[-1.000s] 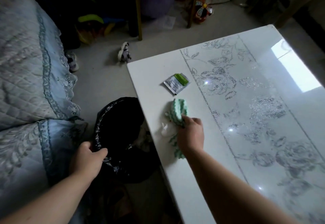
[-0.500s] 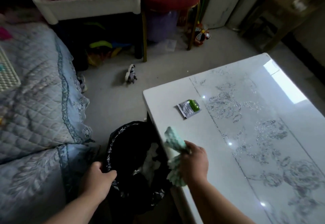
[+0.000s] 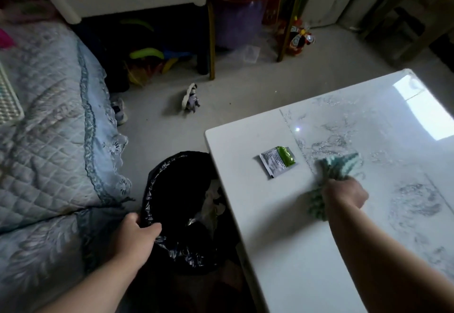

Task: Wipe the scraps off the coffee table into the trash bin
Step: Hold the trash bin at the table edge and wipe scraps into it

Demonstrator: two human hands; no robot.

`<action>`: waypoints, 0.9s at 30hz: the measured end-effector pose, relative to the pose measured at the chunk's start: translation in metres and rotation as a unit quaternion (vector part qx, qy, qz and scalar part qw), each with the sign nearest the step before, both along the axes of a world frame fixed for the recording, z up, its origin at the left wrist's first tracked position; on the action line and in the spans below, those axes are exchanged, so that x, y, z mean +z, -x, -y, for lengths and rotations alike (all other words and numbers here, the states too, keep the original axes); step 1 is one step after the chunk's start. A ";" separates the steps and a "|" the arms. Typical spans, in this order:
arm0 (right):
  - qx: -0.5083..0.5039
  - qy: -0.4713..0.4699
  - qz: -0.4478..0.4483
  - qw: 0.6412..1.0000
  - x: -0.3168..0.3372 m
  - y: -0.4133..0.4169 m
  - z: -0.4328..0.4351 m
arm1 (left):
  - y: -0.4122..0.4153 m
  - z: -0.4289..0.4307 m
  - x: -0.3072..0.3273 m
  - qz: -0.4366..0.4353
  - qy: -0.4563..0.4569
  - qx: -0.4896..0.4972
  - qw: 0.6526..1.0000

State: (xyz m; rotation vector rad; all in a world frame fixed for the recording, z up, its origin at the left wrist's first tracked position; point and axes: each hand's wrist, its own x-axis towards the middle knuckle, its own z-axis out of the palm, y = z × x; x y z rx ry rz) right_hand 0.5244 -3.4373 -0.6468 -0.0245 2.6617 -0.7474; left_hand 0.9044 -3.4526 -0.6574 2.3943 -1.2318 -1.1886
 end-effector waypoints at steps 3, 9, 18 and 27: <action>0.108 0.000 0.021 0.994 -0.002 0.003 0.039 | 0.006 0.007 -0.001 -0.009 0.006 0.004 1.000; 0.367 -0.071 -0.056 0.926 -0.001 -0.029 0.092 | 0.005 0.017 -0.004 0.004 -0.013 0.013 1.000; 0.521 -0.016 -0.014 0.854 -0.009 -0.121 0.077 | 0.000 0.024 0.011 -0.010 -0.044 0.022 0.999; 0.559 0.005 0.043 0.828 -0.015 -0.169 0.063 | -0.019 0.025 0.010 -0.011 -0.003 0.039 0.999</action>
